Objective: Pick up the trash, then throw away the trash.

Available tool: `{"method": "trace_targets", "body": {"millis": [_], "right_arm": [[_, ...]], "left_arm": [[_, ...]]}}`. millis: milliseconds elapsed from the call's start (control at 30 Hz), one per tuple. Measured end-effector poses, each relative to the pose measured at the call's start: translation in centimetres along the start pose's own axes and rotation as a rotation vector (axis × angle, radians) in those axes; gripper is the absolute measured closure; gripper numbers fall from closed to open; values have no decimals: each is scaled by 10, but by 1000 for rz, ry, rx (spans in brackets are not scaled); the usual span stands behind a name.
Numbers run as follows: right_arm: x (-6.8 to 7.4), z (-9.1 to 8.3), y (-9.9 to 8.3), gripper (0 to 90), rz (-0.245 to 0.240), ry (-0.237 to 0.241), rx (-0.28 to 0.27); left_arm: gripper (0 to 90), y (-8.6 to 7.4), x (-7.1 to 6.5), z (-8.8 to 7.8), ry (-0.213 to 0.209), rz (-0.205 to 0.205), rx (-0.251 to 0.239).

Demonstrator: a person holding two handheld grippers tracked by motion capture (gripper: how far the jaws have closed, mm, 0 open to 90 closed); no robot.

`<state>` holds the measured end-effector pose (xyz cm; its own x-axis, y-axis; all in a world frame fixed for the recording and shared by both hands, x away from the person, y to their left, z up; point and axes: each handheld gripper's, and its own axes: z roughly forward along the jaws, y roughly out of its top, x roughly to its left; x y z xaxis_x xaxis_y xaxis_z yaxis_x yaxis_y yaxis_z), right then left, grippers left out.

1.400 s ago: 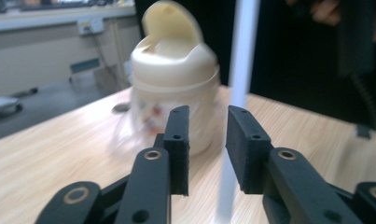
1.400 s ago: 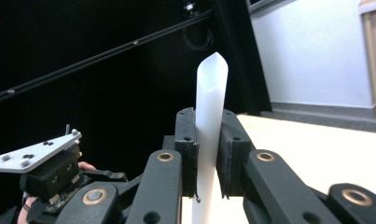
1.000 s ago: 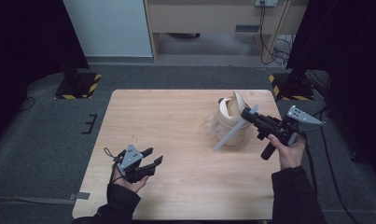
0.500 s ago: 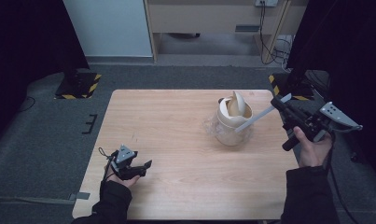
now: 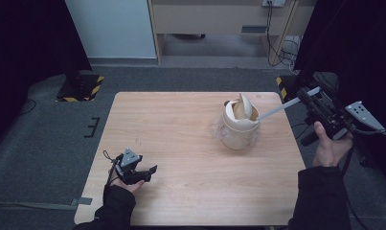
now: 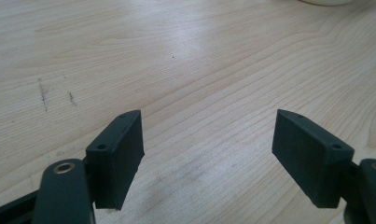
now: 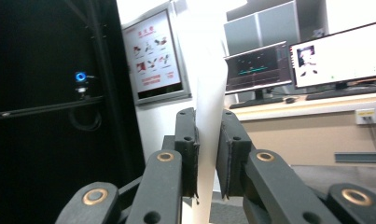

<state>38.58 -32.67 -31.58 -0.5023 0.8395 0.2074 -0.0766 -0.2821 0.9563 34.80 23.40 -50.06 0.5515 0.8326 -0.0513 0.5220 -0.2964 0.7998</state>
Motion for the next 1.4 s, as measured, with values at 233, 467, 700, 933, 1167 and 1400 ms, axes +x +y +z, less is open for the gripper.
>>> {"method": "trace_targets", "body": {"millis": [233,467,700,933,1167,1400], "right_arm": [[-10,2,2,806,-21,-62,-27],[-19,15,-1,805,-10,-75,-42],[-20,32,-11,805,-17,-71,-20],[-15,49,-27,805,-22,-60,37],[-12,61,-49,804,-26,-64,116],[-13,73,-73,802,-15,-80,204]], "left_arm": [[237,0,0,2,-10,-1,7],[225,-1,0,4,-15,-9,19],[216,-1,0,5,-19,-3,31],[215,-1,-1,5,-22,3,32],[215,0,0,5,-22,3,35],[213,-1,0,6,-23,5,38]]}}
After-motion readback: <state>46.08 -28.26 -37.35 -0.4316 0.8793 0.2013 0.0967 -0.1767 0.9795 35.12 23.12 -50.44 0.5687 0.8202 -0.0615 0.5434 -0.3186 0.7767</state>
